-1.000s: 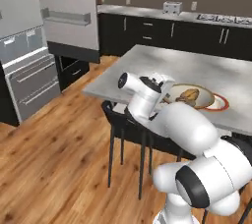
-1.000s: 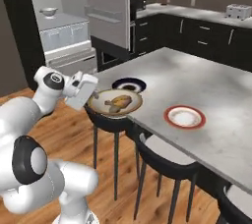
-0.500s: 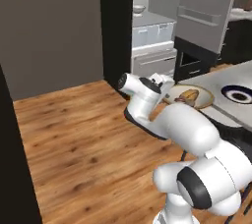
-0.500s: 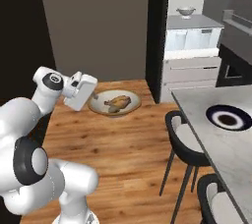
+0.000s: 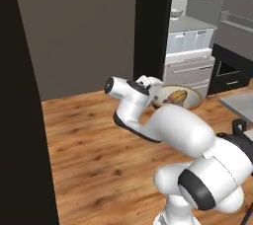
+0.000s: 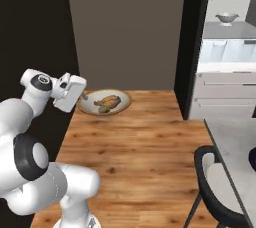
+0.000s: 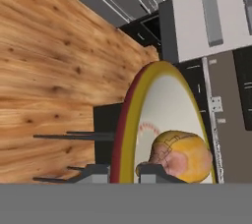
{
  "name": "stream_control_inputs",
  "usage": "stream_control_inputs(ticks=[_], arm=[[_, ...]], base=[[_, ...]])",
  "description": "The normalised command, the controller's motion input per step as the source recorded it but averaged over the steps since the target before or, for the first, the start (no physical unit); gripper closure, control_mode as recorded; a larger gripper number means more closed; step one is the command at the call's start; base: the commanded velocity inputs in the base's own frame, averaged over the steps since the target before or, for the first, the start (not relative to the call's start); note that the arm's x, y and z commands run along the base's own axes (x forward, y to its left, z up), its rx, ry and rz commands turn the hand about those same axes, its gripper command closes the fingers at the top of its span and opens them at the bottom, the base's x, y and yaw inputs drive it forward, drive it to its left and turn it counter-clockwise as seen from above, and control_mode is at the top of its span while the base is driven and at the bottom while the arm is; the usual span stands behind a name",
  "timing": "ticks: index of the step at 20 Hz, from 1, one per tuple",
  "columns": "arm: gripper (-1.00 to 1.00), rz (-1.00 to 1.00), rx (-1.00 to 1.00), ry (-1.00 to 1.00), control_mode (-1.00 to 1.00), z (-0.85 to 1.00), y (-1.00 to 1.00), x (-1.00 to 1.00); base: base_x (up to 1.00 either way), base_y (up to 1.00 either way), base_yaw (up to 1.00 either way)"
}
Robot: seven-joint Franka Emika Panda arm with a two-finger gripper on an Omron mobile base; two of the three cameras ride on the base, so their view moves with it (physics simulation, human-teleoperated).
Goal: Pick the chicken drumstick and garlic from their plates and place them in the bowl. Then put the bowl in the fridge.
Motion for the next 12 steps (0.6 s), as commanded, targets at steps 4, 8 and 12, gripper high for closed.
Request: stream_control_inputs(ticks=[4, 8, 12], arm=[[1.0, 0.0, 0.0, 0.0, 1.0, 0.0, 0.0, 0.0], [1.0, 0.0, 0.0, 0.0, 1.0, 0.0, 0.0, 0.0], [1.0, 0.0, 0.0, 0.0, 1.0, 0.0, 0.0, 0.0]], base=[[0.93, -0.01, 0.03], [0.89, 0.0, 0.0], [0.75, 0.0, -0.15]])
